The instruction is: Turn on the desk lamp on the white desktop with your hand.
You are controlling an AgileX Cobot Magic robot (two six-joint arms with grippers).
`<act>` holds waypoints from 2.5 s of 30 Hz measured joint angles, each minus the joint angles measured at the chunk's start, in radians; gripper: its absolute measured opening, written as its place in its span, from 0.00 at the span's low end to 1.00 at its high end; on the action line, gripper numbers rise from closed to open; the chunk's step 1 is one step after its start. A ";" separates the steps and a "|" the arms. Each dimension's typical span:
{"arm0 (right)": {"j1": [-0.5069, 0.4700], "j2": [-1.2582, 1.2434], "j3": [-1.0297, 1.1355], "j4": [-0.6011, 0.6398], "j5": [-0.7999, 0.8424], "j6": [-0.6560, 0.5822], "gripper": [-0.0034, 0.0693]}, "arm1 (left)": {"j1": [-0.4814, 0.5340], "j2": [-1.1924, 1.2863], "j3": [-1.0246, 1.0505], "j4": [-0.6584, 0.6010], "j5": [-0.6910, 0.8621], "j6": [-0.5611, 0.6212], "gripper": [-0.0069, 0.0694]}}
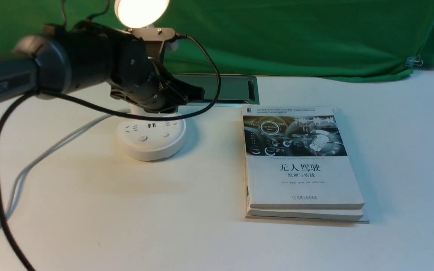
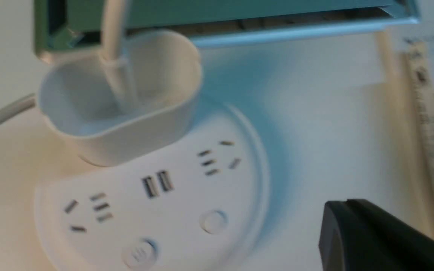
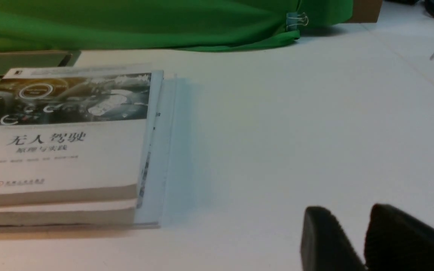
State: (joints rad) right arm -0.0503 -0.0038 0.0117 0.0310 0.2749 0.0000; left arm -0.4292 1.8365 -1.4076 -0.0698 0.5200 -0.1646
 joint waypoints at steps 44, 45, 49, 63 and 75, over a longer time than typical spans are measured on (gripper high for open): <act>0.000 0.000 0.000 0.000 -0.001 0.000 0.38 | -0.052 -1.266 0.826 0.034 -0.168 0.430 0.09; -0.001 0.000 0.000 0.000 -0.001 0.000 0.38 | -0.039 -1.311 0.863 0.095 -0.182 0.369 0.09; -0.001 0.000 0.000 0.000 -0.001 0.000 0.38 | 0.049 -1.440 0.990 0.194 -0.318 0.184 0.09; -0.001 0.000 0.000 0.000 -0.003 0.000 0.37 | 0.416 -1.836 1.411 0.133 -0.551 0.059 0.09; -0.001 0.000 0.000 0.000 -0.003 0.000 0.37 | 0.424 -1.837 1.413 0.033 -0.280 0.148 0.09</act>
State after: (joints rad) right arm -0.0514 -0.0038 0.0117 0.0310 0.2723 0.0000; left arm -0.0054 -0.0005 0.0049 -0.0365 0.2398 -0.0167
